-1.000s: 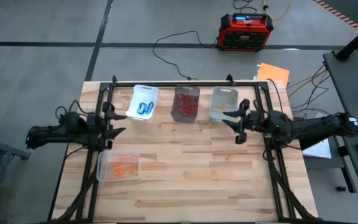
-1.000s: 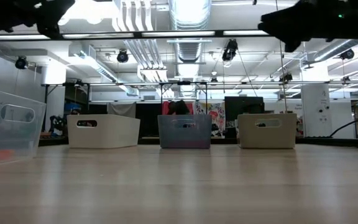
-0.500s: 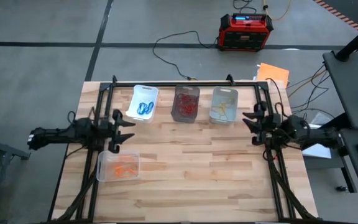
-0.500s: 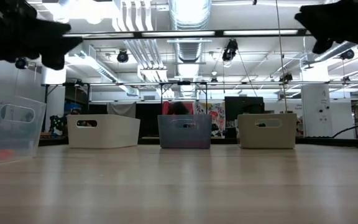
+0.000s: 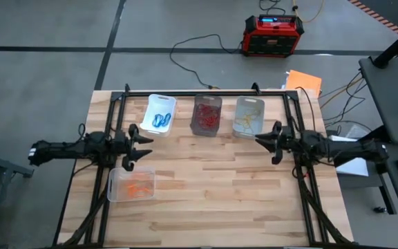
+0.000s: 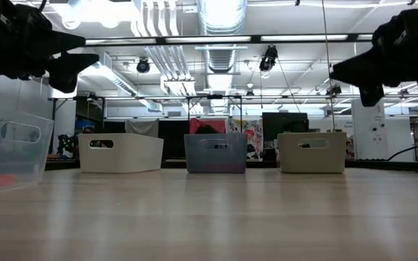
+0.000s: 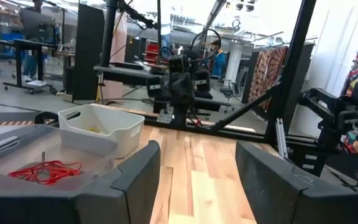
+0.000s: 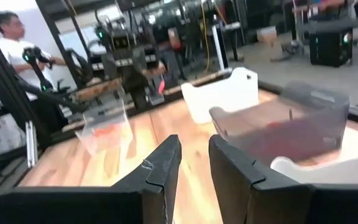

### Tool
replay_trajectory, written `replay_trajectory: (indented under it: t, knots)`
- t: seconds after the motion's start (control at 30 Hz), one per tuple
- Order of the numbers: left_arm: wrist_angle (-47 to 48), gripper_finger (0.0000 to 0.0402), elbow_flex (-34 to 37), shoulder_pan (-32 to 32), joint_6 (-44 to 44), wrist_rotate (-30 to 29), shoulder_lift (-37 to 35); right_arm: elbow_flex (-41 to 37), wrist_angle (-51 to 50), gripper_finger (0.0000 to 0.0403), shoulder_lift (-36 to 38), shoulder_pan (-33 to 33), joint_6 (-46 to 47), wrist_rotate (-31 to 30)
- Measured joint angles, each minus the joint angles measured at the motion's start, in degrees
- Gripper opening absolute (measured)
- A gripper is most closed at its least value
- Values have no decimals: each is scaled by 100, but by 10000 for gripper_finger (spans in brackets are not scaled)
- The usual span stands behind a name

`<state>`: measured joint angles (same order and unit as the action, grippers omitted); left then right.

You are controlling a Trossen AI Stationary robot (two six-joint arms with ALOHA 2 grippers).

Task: Sort rubber bands into baskets
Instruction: Return to Home Position

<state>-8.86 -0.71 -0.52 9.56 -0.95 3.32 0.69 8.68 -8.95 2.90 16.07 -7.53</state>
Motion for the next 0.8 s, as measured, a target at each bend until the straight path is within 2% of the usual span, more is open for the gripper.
replay_trajectory:
  t: [0.37, 0.8]
  knots:
    - [-3, 194, -2, 0, 0, 0, 223, 0, -115, 86, -464, 0, 34, 0]
    - [-3, 194, -2, 0, 0, 2, 437, 0, -115, 83, -509, 0, 44, 0]
